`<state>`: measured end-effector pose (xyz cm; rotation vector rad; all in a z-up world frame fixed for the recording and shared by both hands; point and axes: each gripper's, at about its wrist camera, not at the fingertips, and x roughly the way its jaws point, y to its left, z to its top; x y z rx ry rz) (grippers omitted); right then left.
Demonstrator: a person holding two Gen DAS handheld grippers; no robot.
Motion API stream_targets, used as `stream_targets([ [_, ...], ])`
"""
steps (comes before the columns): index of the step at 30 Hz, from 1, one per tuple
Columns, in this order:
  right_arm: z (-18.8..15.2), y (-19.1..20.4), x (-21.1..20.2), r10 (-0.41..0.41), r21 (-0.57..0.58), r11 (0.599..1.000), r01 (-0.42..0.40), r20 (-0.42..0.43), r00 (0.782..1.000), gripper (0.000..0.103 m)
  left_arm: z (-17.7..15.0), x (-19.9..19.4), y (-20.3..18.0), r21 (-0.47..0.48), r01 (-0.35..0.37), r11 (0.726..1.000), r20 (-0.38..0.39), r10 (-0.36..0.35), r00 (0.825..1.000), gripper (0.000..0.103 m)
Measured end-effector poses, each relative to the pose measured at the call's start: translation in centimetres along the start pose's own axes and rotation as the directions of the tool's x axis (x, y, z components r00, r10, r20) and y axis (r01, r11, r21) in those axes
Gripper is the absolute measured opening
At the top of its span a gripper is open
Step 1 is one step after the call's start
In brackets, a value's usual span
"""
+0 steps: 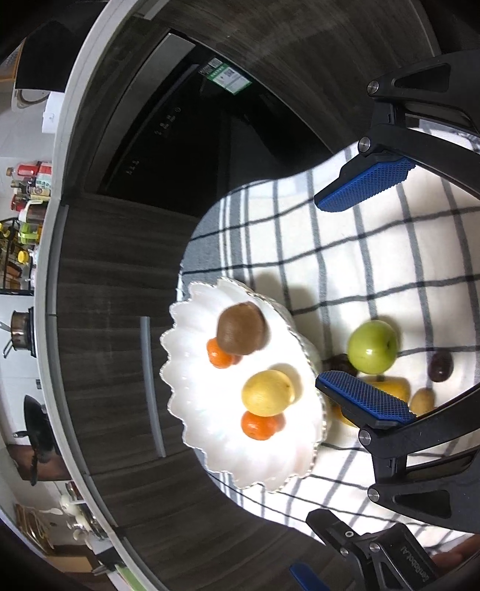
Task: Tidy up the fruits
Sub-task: 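Withdraw both tools from the bowl toward the remaining fruits, then grasp the green apple with the right tool and lift it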
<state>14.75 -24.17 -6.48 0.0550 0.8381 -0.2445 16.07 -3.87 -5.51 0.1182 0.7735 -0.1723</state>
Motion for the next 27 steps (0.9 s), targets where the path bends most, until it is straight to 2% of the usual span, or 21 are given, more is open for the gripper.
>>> stream_targets([
  [22,-3.6,2.3,4.2,0.046,-0.038,0.998,-0.050,-0.090,0.995,0.088,-3.7,3.3,1.3,-0.046,-0.014,0.999,-0.068,0.011,0.998,0.098],
  [25,-3.9,2.4,4.9,0.050,-0.037,0.998,-0.054,-0.103,0.993,0.086,-4.0,3.7,1.4,-0.050,-0.017,0.999,-0.075,0.013,0.997,0.098],
  [27,-4.0,2.5,5.4,0.053,-0.037,0.998,-0.058,-0.115,0.992,0.081,-4.0,3.9,1.5,-0.054,-0.016,0.998,-0.081,0.011,0.997,0.098],
])
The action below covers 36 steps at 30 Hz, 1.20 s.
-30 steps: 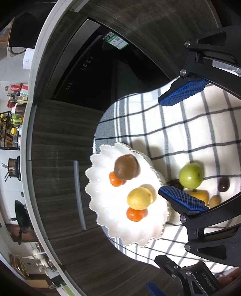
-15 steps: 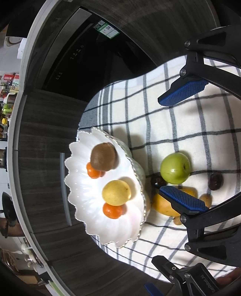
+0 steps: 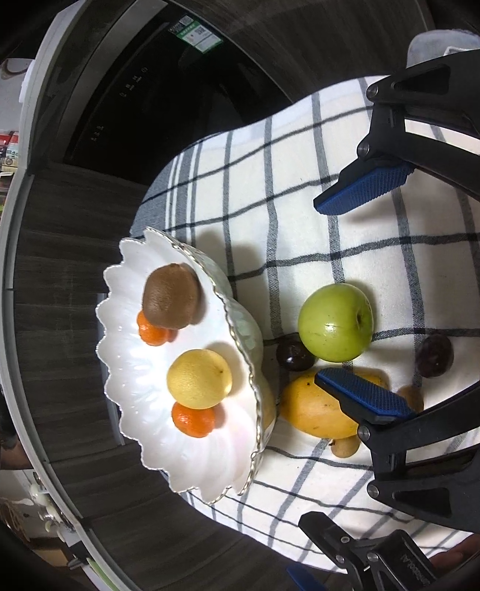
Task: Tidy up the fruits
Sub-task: 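Grasp the green apple with the right tool and lift it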
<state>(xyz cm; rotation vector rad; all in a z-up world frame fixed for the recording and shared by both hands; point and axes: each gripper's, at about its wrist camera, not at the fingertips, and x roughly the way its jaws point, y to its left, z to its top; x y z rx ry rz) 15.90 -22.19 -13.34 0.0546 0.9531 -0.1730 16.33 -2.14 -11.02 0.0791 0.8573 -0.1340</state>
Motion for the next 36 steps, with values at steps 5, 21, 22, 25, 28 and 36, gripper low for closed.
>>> stream_targets([
  [5,-0.2,0.2,1.0,0.014,0.003,1.000,-0.014,-0.024,1.000,0.078,-0.1,0.5,0.2,-0.006,0.000,1.000,-0.008,0.000,1.000,0.098],
  [21,-0.3,1.1,2.8,0.065,-0.012,0.998,-0.066,-0.063,0.996,0.050,-0.3,1.3,0.2,-0.006,-0.003,1.000,-0.034,0.002,0.999,0.098],
  [22,-0.3,1.0,2.7,0.064,-0.010,0.998,-0.065,-0.065,0.996,0.050,-0.3,1.3,0.2,-0.005,-0.001,1.000,-0.033,0.001,0.999,0.098],
  [25,-0.4,0.6,2.5,0.061,0.000,0.998,-0.061,-0.068,0.996,0.050,-0.1,0.9,-0.2,0.005,0.003,1.000,-0.028,-0.003,1.000,0.098],
  [28,-0.3,0.3,2.1,0.058,0.006,0.998,-0.057,-0.063,0.996,0.050,0.0,0.5,-0.7,0.014,0.013,1.000,-0.021,-0.012,1.000,0.098],
  [36,-0.3,-1.7,-0.8,0.044,0.024,0.999,-0.044,-0.016,0.999,0.050,-0.2,-0.8,-3.1,0.054,0.060,0.997,-0.012,-0.060,0.998,0.098],
])
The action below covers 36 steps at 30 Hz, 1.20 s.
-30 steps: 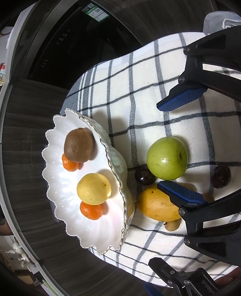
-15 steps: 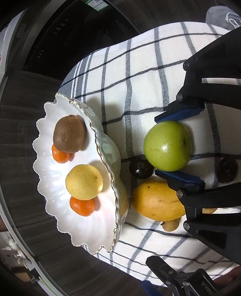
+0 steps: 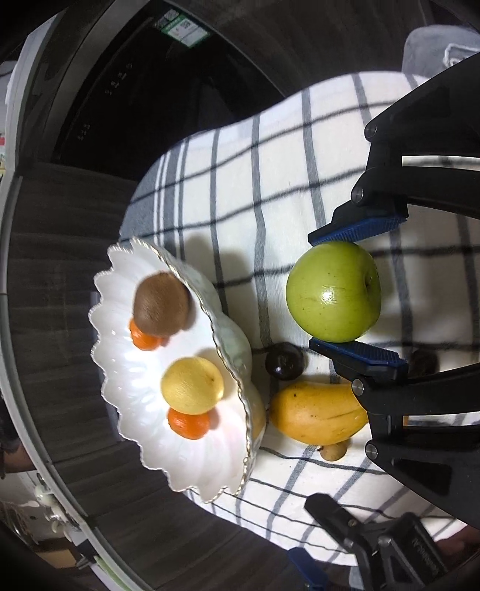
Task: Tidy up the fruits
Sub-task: 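Grasp the green apple with the right tool and lift it, then grasp the small brown longan with the left tool while the right tool holds the apple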
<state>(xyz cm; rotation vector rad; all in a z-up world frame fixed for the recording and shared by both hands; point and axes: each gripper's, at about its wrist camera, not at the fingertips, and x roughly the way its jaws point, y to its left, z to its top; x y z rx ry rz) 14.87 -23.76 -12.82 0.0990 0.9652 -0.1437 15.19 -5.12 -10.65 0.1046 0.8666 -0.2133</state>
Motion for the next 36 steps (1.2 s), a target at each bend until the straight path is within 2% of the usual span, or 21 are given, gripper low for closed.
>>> stream_targets([
  [8,-1.2,-2.8,-2.4,-0.031,0.023,0.999,0.030,0.019,0.999,0.050,-1.0,-0.6,-3.5,0.048,0.066,0.997,-0.014,-0.065,0.998,0.097],
  [13,-2.3,-4.7,-2.7,-0.040,0.063,0.997,0.039,0.008,0.999,0.050,-1.8,-0.5,-5.3,0.086,0.080,0.993,-0.031,-0.077,0.997,0.096],
  [18,-2.7,-5.5,-2.6,-0.038,0.089,0.995,0.038,0.005,0.999,0.050,-2.6,-0.1,-6.2,0.122,0.077,0.990,-0.055,-0.070,0.996,0.083],
  [23,-2.8,-5.5,-2.6,-0.028,0.093,0.995,0.027,0.009,1.000,0.050,-3.0,0.4,-6.4,0.137,0.073,0.988,-0.068,-0.064,0.996,0.074],
  [28,-3.0,-5.6,-2.3,-0.022,0.099,0.995,0.022,0.002,1.000,0.050,-3.3,0.9,-6.7,0.146,0.080,0.986,-0.084,-0.069,0.994,0.070],
  [32,-3.2,-5.8,-1.9,-0.018,0.106,0.994,0.019,-0.010,1.000,0.050,-3.5,1.4,-7.0,0.154,0.090,0.984,-0.100,-0.075,0.992,0.060],
  [36,-3.3,-5.7,-1.7,-0.014,0.109,0.994,0.015,-0.017,1.000,0.050,-3.5,1.7,-7.2,0.154,0.090,0.984,-0.103,-0.075,0.992,0.059],
])
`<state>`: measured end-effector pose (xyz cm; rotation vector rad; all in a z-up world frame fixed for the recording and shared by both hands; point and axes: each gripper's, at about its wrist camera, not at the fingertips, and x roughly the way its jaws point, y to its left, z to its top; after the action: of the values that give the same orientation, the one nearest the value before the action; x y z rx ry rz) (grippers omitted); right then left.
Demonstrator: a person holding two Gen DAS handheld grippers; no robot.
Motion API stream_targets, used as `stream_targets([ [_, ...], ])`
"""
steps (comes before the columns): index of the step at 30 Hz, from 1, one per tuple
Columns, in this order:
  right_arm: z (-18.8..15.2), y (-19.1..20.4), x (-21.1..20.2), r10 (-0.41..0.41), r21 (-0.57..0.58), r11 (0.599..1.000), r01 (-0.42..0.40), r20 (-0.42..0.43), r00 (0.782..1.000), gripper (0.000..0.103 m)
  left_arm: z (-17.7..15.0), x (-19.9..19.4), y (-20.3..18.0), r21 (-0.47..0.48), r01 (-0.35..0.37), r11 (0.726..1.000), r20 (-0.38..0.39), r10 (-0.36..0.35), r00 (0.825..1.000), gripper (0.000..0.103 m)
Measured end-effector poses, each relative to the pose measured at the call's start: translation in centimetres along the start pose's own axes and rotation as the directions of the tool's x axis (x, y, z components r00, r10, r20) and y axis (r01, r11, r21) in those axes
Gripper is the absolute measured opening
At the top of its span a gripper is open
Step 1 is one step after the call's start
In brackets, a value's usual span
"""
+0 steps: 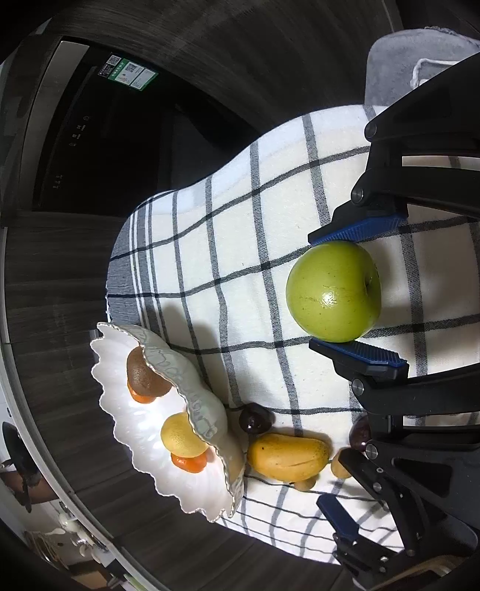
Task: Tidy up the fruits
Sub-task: 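Grasp the small brown longan with the left tool while the right tool holds the apple, then carry the longan and apple over the bowl and open both tools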
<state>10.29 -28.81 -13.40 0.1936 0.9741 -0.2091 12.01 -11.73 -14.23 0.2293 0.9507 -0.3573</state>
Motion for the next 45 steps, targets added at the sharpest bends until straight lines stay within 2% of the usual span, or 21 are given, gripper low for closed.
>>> stream_targets([
  [1,0.0,0.0,0.0,0.000,0.000,1.000,0.000,-0.001,1.000,0.050,0.0,0.1,0.0,0.001,0.001,1.000,0.001,-0.001,1.000,0.058],
  [9,-0.1,-0.1,0.3,-0.001,0.005,1.000,0.001,-0.008,1.000,0.050,-0.2,0.6,-0.5,0.011,0.035,0.999,-0.019,-0.035,0.999,0.031],
  [11,-0.1,-0.1,0.4,-0.001,0.005,1.000,0.001,-0.009,1.000,0.050,-0.2,0.6,-0.6,0.012,0.039,0.999,-0.016,-0.039,0.999,0.027],
  [31,0.3,0.5,-0.6,-0.002,-0.011,1.000,0.002,0.004,1.000,0.050,1.2,-1.9,1.2,-0.035,0.045,0.998,0.048,-0.043,0.998,0.027],
  [45,2.0,2.9,-2.8,0.025,-0.061,0.998,-0.021,0.054,0.998,0.050,3.5,-4.4,3.7,-0.079,0.022,0.997,0.124,-0.012,0.992,0.027],
])
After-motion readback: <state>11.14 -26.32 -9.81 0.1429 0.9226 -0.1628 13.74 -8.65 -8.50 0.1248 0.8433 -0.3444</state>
